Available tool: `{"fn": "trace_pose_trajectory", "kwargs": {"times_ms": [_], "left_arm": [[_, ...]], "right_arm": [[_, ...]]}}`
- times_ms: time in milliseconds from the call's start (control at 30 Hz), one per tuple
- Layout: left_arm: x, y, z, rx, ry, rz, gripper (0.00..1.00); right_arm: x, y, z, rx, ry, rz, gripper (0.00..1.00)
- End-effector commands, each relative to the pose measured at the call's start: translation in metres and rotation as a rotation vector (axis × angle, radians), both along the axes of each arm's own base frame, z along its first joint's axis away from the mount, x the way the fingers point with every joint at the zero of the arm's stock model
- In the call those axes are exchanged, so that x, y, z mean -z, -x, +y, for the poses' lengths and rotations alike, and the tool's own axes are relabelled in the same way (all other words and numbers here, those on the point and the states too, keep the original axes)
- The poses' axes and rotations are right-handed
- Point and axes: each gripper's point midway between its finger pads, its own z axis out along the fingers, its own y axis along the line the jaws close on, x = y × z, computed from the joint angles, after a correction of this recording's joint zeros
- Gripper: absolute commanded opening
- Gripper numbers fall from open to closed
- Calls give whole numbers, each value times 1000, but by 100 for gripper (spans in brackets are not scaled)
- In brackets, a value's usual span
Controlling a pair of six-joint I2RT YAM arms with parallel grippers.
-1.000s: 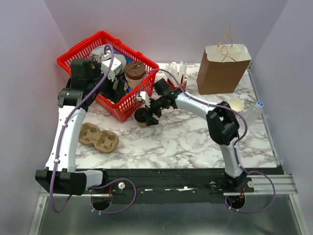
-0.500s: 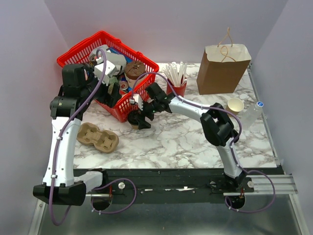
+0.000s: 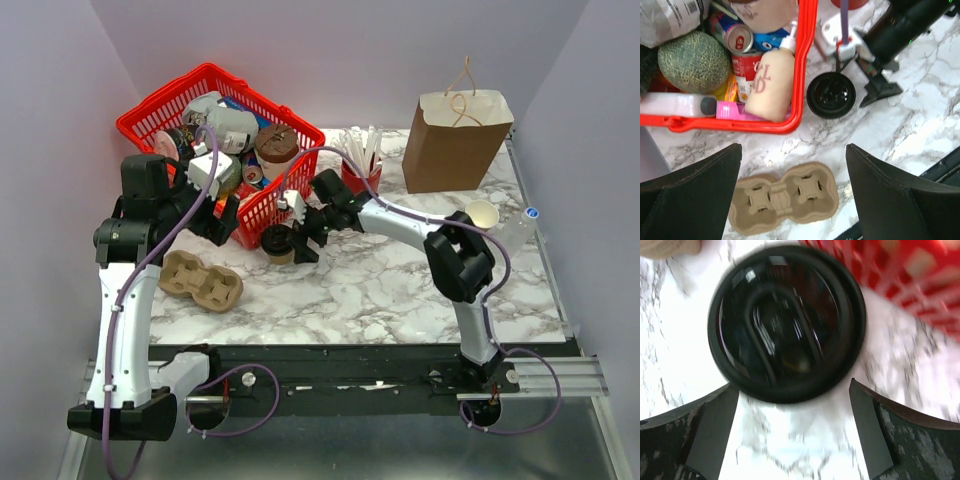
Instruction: Pack the takeout coffee
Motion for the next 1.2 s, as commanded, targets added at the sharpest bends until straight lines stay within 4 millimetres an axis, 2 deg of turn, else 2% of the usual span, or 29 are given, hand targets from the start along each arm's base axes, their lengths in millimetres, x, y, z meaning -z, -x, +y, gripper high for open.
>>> {"fn": "trace_pose_trajectory", "kwargs": {"times_ms": [0, 33, 100, 200, 233, 267, 333, 367, 433, 467, 533, 600, 633, 700, 767, 933, 1067, 1167], "left_arm": [[25, 29, 16, -21, -88, 99, 93], [33, 32, 20, -36, -104, 120, 93], [43, 42, 22, -20, -130, 148, 92], [64, 56, 33, 41, -221, 173, 90], [71, 58, 37, 115, -286, 169, 89], [82, 73, 36, 187, -303, 220, 88], [98, 82, 40, 302, -357, 270, 85], [107, 92, 43, 427, -417, 276, 84], [127, 101, 51, 559, -483, 308, 81], [133, 99, 58, 644, -553, 278, 81], [148, 98, 74, 729, -639, 312, 80], [158, 90, 88, 860, -716, 315, 78], [161, 86, 97, 899, -756, 328, 77], [171, 76, 110, 1012, -779, 338, 76], [176, 70, 122, 1085, -814, 349, 72], [189, 56, 133, 1269, -824, 314, 68], [196, 62, 136, 1391, -847, 276, 68], [198, 67, 132, 1429, -850, 235, 67]], "right_arm": [[-26, 0, -21, 13, -16, -57, 100], [-33, 2, -25, 7, -24, -71, 100], [-30, 9, -35, -4, -8, -62, 100], [-39, 16, -50, -11, -12, -33, 100], [-42, 16, -54, -4, -13, -26, 100], [-53, 13, -62, 15, -27, -31, 100], [-61, 14, -73, 39, -34, -19, 100], [-75, 11, -81, 64, -54, -31, 100], [-86, 16, -92, 72, -69, -9, 99], [-92, 14, -100, 81, -72, -13, 98], [-109, 23, -113, 87, -77, -14, 98], [-115, 28, -124, 101, -63, -23, 97], [-125, 29, -130, 117, -68, -54, 97], [-123, 29, -141, 159, -36, -78, 97], [-130, 27, -153, 193, -31, -110, 96], [-140, 33, -175, 246, -15, -111, 95], [-150, 48, -190, 242, 6, -135, 95], [-146, 51, -198, 259, 33, -138, 95]]}}
